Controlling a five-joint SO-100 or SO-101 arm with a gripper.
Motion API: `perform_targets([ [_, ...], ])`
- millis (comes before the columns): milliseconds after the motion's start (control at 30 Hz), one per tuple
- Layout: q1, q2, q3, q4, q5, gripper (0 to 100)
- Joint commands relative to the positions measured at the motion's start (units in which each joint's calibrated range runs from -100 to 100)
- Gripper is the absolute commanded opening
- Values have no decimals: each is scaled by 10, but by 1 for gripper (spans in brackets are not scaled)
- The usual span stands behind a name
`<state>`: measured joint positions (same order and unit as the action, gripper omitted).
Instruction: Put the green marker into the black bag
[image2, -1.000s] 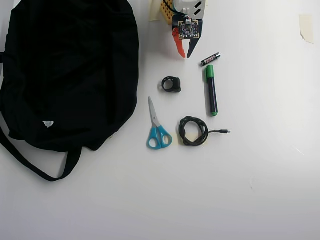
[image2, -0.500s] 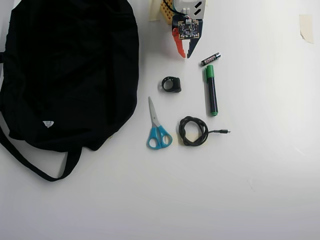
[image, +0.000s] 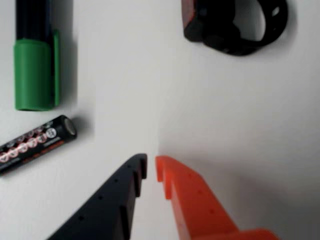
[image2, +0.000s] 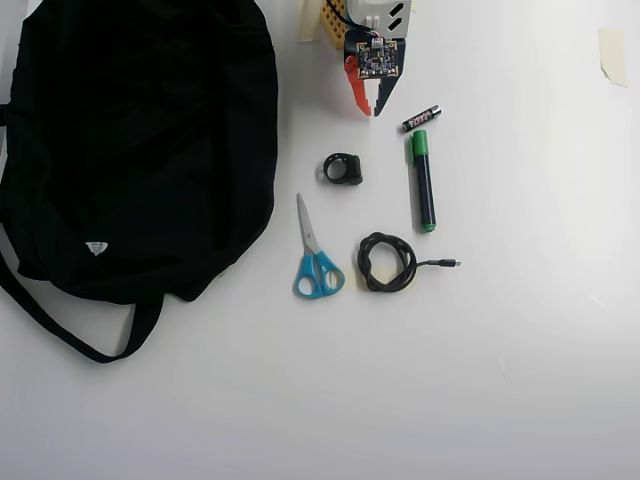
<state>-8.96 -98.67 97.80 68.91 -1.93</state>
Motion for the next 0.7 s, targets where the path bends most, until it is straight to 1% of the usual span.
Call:
perform_targets([
  [0, 3, -9, 15, 7, 2, 2],
  [433, 7, -6, 9, -4, 7, 2],
  [567, 16, 39, -41, -59, 7, 2],
  [667, 14, 103, -110, -126, 7, 2],
])
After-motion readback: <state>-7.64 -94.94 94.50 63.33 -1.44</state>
